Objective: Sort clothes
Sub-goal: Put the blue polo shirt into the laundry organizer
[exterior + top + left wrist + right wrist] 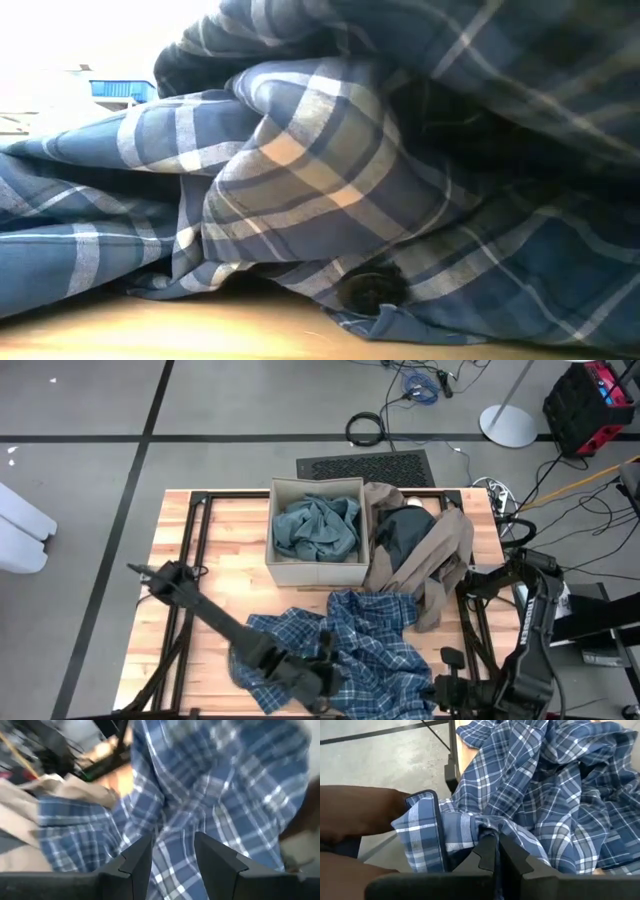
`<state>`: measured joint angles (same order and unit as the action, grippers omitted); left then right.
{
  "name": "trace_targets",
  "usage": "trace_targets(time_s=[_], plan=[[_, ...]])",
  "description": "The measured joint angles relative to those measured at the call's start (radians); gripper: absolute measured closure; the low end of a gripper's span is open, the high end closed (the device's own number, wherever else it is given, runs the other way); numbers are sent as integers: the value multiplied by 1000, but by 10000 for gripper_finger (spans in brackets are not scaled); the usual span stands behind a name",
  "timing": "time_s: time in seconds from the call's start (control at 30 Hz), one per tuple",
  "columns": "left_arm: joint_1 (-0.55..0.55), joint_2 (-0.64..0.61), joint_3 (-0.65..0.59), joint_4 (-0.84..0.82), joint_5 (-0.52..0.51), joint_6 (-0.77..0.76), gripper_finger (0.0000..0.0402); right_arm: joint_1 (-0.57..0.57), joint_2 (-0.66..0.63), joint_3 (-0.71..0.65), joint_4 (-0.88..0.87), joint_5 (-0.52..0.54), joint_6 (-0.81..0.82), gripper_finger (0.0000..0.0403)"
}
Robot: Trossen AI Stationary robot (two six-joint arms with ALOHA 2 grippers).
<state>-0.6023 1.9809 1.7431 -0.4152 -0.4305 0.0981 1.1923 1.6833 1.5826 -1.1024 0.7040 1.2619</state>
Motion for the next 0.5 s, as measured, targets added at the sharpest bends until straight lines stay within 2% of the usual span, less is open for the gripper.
trace_targets(time_s=[0.1, 0.2, 0.37, 0.5], plan=[[23, 38, 42, -46, 76, 42, 245, 1, 0, 0, 0, -3, -14, 403], [35, 90, 96, -108, 89, 96, 245, 1, 0, 0, 0, -2, -24, 403], [48, 175, 229, -229, 69, 185, 245, 1, 0, 0, 0, -3, -27, 403], [59, 231, 304, -351, -10, 221, 245, 1, 0, 0, 0, -3, -46, 403]])
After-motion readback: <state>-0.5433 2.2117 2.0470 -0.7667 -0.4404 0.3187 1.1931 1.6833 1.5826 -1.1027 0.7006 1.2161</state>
